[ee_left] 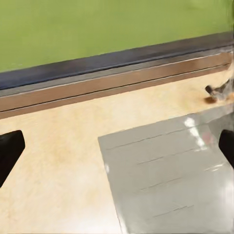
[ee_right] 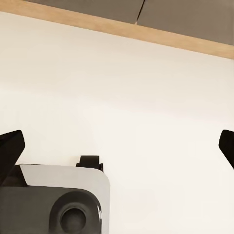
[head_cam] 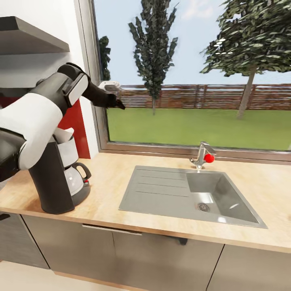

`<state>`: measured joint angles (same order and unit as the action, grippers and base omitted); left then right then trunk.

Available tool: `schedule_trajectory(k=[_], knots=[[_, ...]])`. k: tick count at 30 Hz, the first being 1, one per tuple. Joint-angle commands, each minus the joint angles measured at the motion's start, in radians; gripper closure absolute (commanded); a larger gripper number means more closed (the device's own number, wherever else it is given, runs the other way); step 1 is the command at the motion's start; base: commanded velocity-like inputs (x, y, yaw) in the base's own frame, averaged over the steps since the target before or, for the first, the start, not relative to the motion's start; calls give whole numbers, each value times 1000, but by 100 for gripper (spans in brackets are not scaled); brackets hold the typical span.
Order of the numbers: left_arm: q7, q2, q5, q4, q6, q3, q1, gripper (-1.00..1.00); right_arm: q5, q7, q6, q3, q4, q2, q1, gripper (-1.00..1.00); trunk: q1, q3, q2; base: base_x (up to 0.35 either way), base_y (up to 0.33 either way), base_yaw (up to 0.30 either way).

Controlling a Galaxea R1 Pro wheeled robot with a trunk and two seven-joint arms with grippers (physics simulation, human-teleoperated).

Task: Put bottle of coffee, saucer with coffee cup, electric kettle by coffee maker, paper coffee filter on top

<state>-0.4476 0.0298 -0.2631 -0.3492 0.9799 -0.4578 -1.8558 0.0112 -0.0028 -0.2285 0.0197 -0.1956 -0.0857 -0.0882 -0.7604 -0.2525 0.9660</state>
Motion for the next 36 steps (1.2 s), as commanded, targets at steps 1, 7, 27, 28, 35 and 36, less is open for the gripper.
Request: schedule_trajectory(k=[1, 7, 27, 28, 35, 36], knots=[[-47, 0, -16, -20, -27, -9, 22, -100, 1, 0, -3, 2, 1, 0, -1, -100, 0, -1, 1, 0, 0, 0], [-122, 44, -32, -500, -96, -6, 296, -100, 1, 0, -3, 2, 1, 0, -1, -100, 0, -1, 1, 0, 0, 0], [-114, 246, -137, -1213, -260, -11, 1022, -100, 1, 0, -3, 2, 1, 0, -1, -100, 0, -1, 1, -6, 0, 0], [-114, 249, -137, -1213, -275, -10, 1039, -100, 1, 0, -3, 2, 1, 0, -1, -100, 0, -1, 1, -163, 0, 0], [-115, 260, -137, -1212, -345, -10, 1110, -100, 1, 0, -3, 2, 1, 0, -1, -100, 0, -1, 1, -111, 0, 0], [-115, 260, -137, -1212, -346, -10, 1111, -100, 1, 0, -3, 2, 1, 0, -1, -100, 0, -1, 1, -120, 0, 0]])
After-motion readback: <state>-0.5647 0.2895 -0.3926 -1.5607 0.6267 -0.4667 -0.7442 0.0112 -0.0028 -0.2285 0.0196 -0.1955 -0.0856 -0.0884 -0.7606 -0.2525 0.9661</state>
